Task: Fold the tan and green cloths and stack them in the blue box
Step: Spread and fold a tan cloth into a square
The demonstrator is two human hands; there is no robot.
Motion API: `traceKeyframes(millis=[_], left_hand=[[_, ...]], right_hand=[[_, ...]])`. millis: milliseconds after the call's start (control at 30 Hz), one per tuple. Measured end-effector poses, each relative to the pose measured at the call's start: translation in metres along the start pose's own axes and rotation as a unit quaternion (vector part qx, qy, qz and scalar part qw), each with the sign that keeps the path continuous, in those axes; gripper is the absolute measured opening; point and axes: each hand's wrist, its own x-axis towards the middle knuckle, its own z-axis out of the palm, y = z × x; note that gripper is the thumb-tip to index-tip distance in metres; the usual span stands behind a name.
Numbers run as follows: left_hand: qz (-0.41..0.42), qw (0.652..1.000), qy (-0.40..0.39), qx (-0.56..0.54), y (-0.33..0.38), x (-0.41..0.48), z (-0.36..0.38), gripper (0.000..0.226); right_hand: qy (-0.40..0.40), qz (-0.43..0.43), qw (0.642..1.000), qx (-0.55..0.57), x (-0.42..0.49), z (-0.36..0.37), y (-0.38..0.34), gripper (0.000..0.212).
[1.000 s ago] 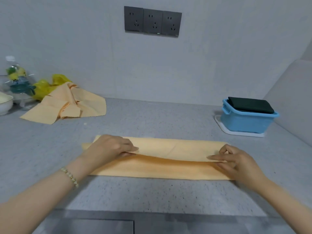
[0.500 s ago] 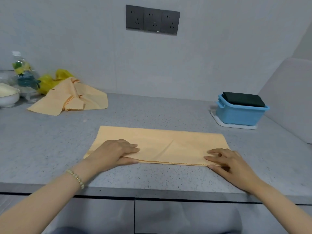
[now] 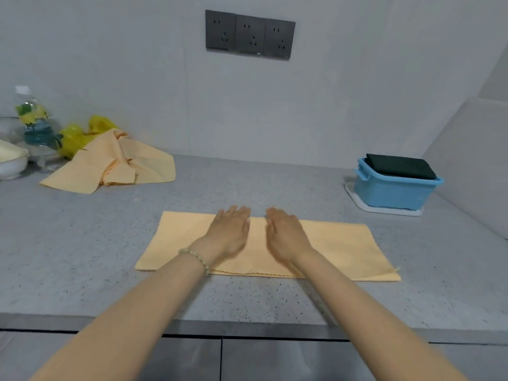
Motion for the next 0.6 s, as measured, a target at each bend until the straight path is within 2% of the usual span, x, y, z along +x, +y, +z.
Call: traceKeyframes(millis=[200,433,600], left_hand=[[-0.017,1.0,-0.02,0.009,-0.011,0.002,0.028,0.05],[-0.027,1.0,-0.005,0.012,-0.04,0.0,0.026,0.053],[-0.066,0.998,-0.009,0.015,-0.069,-0.007,0.02,0.058]], right_hand=[[-0.075,0.002,0.996,-0.039,0.007,0.033,0.004,0.053],[-0.071,0.081,0.99,-0.089,-0.004,0.011,0.066,0.067],[-0.06,0.141,0.983,-0.104,-0.018,-0.01,0.117,0.071]])
